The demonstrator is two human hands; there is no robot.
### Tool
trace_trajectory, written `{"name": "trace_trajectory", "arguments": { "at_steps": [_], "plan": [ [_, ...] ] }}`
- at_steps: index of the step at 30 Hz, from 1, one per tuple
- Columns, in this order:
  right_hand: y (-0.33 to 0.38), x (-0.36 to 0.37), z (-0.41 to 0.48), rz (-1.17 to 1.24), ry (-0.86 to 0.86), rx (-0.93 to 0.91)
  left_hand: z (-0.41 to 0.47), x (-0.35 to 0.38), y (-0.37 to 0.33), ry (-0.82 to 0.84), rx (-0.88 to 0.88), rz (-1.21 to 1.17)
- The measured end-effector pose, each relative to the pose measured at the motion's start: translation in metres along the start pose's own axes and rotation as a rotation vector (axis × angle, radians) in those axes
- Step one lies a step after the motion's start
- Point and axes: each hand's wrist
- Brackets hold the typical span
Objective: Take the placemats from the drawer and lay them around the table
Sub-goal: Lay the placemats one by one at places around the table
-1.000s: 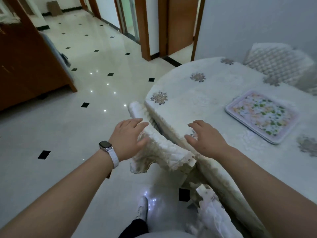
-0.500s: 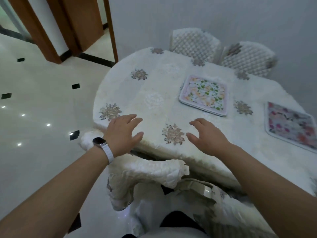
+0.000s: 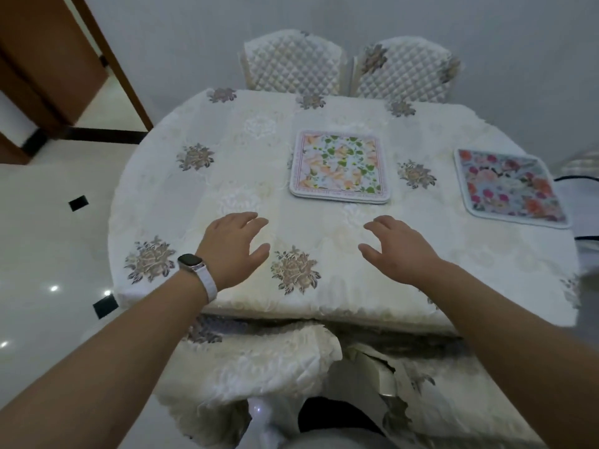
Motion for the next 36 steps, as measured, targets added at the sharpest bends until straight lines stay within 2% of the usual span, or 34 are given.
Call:
{"name": "trace_trajectory", "arguments": {
  "at_steps": [6,17,27,32,36],
  "plan": [
    [-0.027,0.013,0.062,0.103,0.013,0.037,0.062,0.014,0.002,0.086,-0.015,-0.004],
    [-0.080,0.023,0.145,0.190,0.009,0.157,0.167,0.055,-0.006,0.104,-0.016,-0.074],
    [-0.121,0.045,0.213,0.395,-0.058,0.445,0.263,0.121,-0.004,0.195,-0.248,-0.496],
    [-0.136,0.060,0.235,0.378,-0.087,0.478,0.296,0.144,-0.004,0.157,-0.329,-0.470],
    [-0.145,0.067,0.249,0.457,-0.102,0.501,0.318,0.153,-0.007,0.114,-0.358,-0.399]
  ]
}}
Point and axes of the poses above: each hand's wrist, its own z-axis towards the middle knuckle, its own x-axis out of the palm, y = z × x, and after that the axes turned 5 degrees about z, right-handed
